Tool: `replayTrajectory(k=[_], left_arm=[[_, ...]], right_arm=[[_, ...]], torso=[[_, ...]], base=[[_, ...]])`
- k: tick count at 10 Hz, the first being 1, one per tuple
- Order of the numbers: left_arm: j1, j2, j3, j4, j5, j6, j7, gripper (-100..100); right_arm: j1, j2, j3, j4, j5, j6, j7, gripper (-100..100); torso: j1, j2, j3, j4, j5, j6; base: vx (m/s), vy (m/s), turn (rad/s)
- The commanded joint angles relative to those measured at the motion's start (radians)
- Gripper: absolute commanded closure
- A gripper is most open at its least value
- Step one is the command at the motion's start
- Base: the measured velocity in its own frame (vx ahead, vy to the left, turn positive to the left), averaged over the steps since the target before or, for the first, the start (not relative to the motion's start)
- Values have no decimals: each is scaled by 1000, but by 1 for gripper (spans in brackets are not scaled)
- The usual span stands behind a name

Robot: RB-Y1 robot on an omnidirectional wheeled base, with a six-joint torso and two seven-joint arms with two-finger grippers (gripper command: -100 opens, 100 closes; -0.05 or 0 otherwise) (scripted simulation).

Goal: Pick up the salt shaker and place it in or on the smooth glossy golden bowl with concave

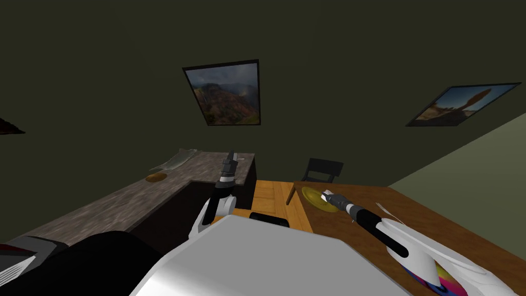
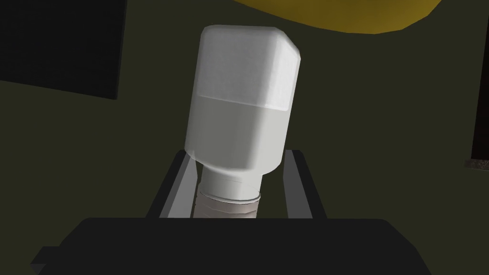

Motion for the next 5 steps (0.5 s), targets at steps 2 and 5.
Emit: replayTrajectory(k=[2,5], left_arm=[[0,0,0,0,0,0,0,0],[0,0,0,0,0,0,0,0]], right_arm=[[0,0,0,0,0,0,0,-100],[0,0,0,0,0,0,0,-100]], torso=[[1,3,2,1,0,0],[1,5,3,1,0,0]], base=[[5,-2,2],[0,0,0]])
